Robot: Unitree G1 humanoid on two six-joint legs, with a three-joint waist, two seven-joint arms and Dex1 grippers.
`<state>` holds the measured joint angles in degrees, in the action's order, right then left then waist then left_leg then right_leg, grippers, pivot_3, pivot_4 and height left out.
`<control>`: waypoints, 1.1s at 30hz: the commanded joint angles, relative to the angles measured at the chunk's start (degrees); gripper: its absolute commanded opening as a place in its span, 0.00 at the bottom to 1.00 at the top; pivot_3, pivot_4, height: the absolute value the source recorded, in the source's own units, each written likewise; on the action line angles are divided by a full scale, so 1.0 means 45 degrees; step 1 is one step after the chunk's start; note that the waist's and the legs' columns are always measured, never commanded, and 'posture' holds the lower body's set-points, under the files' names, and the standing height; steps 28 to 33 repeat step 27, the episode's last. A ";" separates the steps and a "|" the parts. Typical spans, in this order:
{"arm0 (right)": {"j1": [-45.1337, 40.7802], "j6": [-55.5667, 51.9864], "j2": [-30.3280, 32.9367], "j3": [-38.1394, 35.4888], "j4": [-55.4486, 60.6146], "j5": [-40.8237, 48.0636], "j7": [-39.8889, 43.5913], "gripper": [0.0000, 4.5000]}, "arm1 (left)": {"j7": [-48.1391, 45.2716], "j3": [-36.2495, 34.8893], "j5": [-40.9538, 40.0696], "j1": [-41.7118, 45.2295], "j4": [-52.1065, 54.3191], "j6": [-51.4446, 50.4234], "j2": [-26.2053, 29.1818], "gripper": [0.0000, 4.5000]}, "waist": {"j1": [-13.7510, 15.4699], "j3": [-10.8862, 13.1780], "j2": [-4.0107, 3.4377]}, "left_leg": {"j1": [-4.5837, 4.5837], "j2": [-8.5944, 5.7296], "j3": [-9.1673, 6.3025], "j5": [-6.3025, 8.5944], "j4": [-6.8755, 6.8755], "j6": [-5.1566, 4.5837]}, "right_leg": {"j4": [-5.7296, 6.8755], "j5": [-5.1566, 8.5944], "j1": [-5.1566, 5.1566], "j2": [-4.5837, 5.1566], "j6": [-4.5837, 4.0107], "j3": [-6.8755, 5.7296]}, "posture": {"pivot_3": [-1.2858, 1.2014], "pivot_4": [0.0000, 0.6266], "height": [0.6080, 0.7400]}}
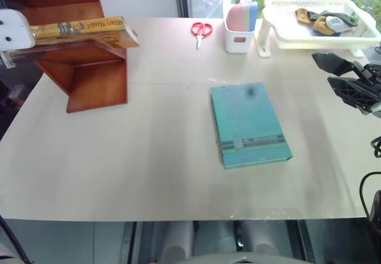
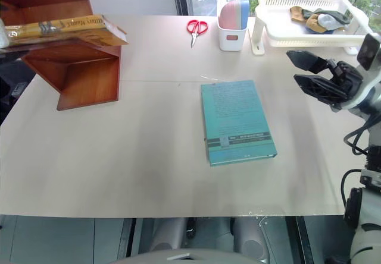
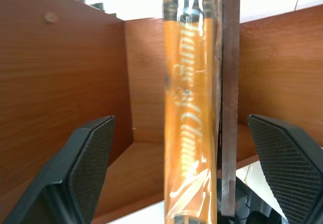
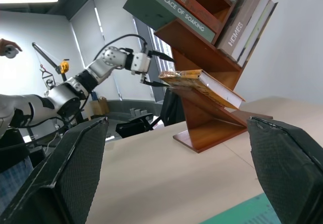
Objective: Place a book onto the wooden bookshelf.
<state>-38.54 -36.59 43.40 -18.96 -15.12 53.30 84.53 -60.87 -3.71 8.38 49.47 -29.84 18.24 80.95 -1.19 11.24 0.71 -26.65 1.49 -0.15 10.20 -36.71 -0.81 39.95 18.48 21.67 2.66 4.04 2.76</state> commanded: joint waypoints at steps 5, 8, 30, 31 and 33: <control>-0.0528 0.0424 0.0252 0.0008 -0.0714 -0.0511 0.0726 1.00 | -0.0730 -0.4476 -0.5739 -0.2798 0.7150 -0.6788 -0.1344 0.99 | 0.0069 -0.0002 -0.0004 | -0.0001 0.0021 -0.0010 0.0000 -0.0017 0.0000 | 0.0007 0.0000 -0.0008 0.0002 0.0000 -0.0018 | 0.52 0.24 1.00; 0.0167 0.0995 0.0612 0.0269 -0.0874 -0.1297 0.1050 1.00 | 0.0232 -0.5648 -0.7562 -0.5272 1.0365 -1.0517 -0.2906 0.99 | 0.0034 -0.0005 -0.0011 | 0.0002 0.0027 -0.0031 0.0000 -0.0046 0.0000 | 0.0032 0.0000 -0.0012 -0.0002 0.0001 -0.0014 | 0.52 0.24 1.00; 0.5897 0.6539 -0.0454 -0.0036 -0.1035 -0.4496 -0.1023 1.00 | 0.6134 -0.1082 -0.6729 -1.2218 1.3982 -1.0364 -1.1470 0.99 | 0.0050 -0.0069 -0.0093 | 0.0370 0.0015 -0.0035 0.0009 -0.0037 0.0000 | -0.0023 -0.0004 -0.0376 -0.0031 -0.0001 0.0069 | 0.52 0.24 1.00; 0.5897 0.6539 -0.0454 -0.0036 -0.1035 -0.4496 -0.1023 1.00 | 0.6134 -0.1082 -0.6729 -1.2218 1.3982 -1.0364 -1.1470 0.99 | 0.0050 -0.0069 -0.0093 | 0.0370 0.0015 -0.0035 0.0009 -0.0037 0.0000 | -0.0023 -0.0004 -0.0376 -0.0031 -0.0001 0.0069 | 0.52 0.24 1.00; 0.5897 0.6539 -0.0454 -0.0036 -0.1035 -0.4496 -0.1023 1.00 | 0.6134 -0.1082 -0.6729 -1.2218 1.3982 -1.0364 -1.1470 0.99 | 0.0050 -0.0069 -0.0093 | 0.0370 0.0015 -0.0035 0.0009 -0.0037 0.0000 | -0.0023 -0.0004 -0.0376 -0.0031 -0.0001 0.0069 | 0.52 0.24 1.00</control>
